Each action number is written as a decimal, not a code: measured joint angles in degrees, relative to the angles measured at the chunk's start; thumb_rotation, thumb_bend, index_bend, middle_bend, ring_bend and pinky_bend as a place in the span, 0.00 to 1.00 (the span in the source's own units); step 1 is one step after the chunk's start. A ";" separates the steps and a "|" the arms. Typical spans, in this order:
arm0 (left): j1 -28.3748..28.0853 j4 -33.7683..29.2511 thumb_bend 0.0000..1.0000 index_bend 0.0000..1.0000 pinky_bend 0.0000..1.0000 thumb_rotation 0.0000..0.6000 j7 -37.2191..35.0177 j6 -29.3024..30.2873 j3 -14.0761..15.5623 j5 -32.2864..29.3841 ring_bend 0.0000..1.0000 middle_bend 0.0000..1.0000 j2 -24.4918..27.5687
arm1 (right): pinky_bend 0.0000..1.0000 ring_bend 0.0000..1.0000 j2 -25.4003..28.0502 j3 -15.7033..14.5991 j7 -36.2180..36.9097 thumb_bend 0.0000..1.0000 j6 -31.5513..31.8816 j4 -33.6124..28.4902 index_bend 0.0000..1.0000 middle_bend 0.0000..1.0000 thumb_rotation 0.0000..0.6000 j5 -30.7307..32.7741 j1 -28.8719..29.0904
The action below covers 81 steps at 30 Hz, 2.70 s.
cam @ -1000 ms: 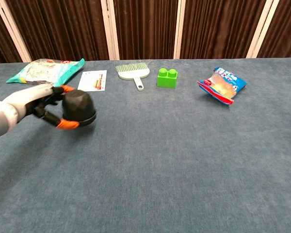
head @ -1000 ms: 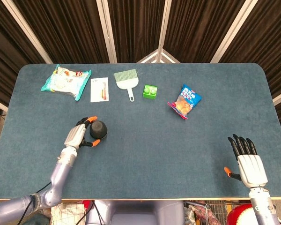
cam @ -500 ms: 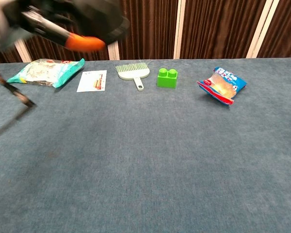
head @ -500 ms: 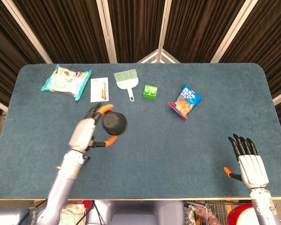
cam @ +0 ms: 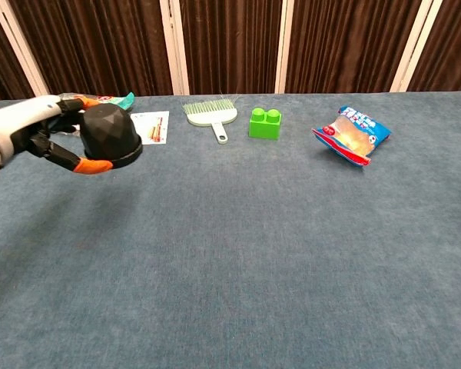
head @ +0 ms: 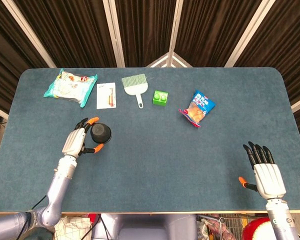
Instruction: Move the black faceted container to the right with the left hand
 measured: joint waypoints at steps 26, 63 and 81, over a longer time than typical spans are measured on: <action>-1.26 19.56 0.51 0.12 0.00 1.00 -4.46 -5.98 4.64 1.60 0.00 0.09 -10.11 | 0.00 0.01 0.26 -0.64 1.06 0.21 0.17 0.48 0.00 0.00 1.00 -0.66 -0.24; -0.96 18.62 0.55 0.14 0.00 1.00 -2.48 -1.91 2.18 3.23 0.00 0.34 -12.72 | 0.00 0.01 0.39 -0.82 0.99 0.21 0.05 -0.82 0.00 0.00 1.00 0.02 -0.45; -2.15 4.59 0.56 0.16 0.00 1.00 3.82 0.80 0.80 4.62 0.00 0.33 -10.08 | 0.00 0.01 0.90 -0.84 1.51 0.21 0.11 -1.01 0.00 0.00 1.00 -0.43 -0.44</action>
